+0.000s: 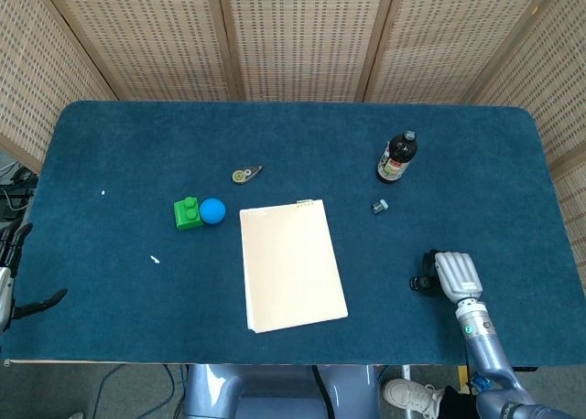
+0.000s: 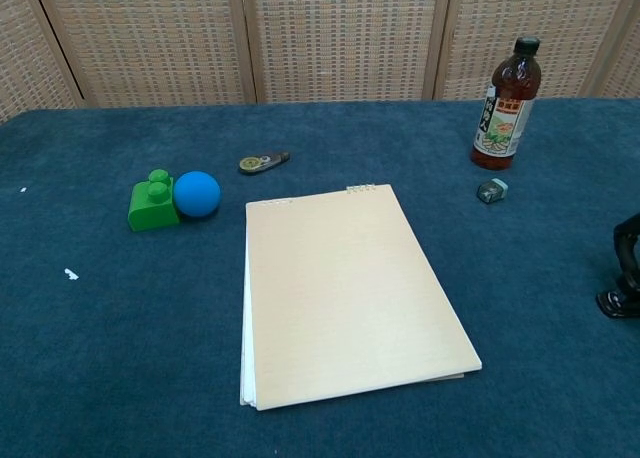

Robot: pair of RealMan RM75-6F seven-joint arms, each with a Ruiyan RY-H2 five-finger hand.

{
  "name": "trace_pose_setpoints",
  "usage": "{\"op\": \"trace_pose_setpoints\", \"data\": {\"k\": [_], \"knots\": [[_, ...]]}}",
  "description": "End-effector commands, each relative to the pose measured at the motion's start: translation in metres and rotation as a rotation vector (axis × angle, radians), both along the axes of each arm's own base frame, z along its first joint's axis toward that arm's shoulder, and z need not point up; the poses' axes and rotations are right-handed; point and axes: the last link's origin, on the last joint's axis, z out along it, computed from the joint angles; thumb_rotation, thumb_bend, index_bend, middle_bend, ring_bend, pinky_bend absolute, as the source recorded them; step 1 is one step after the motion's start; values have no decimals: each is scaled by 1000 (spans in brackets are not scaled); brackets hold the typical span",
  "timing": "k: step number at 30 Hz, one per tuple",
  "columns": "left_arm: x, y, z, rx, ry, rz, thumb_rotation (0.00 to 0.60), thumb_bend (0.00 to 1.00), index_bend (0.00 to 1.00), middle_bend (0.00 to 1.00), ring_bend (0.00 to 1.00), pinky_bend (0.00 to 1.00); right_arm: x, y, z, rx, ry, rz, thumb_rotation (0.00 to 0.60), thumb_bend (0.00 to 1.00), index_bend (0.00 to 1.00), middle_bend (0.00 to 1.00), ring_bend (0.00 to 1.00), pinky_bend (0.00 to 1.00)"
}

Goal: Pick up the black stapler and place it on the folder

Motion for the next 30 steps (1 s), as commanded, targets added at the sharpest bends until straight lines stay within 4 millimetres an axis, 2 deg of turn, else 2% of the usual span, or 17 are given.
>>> {"op": "trace_pose_setpoints", "data": {"k": [1, 4, 7, 17, 23, 30], "knots": [[0, 0, 0, -1, 0, 1, 600, 84, 0, 0, 0, 0, 4, -1, 2, -5, -7, 11, 600, 335, 817, 601, 598, 685], [0, 0, -1, -4, 2, 1, 600, 84, 0, 0, 0, 0, 10, -2, 4, -9, -14, 30, 600, 335, 820, 601, 598, 685], [0, 1, -1, -4, 6, 1, 600, 84, 0, 0, 0, 0, 39, -7, 12, -19, -31, 113, 600, 335, 820, 601, 598, 685], [-2, 1, 1, 10, 12, 12, 600, 84, 0, 0, 0, 0, 98, -13, 12, 8, -49, 189, 600, 335, 821, 601, 598, 686], [-2, 1, 1, 8, 15, 8, 600, 84, 0, 0, 0, 0, 140, -10, -1, 43, -56, 261, 600, 335, 821, 601, 598, 686], [-4, 3, 0, 0, 20, 16, 600, 85, 0, 0, 0, 0, 200, -3, -29, 101, -62, 347, 600, 334, 822, 601, 598, 686]]}}
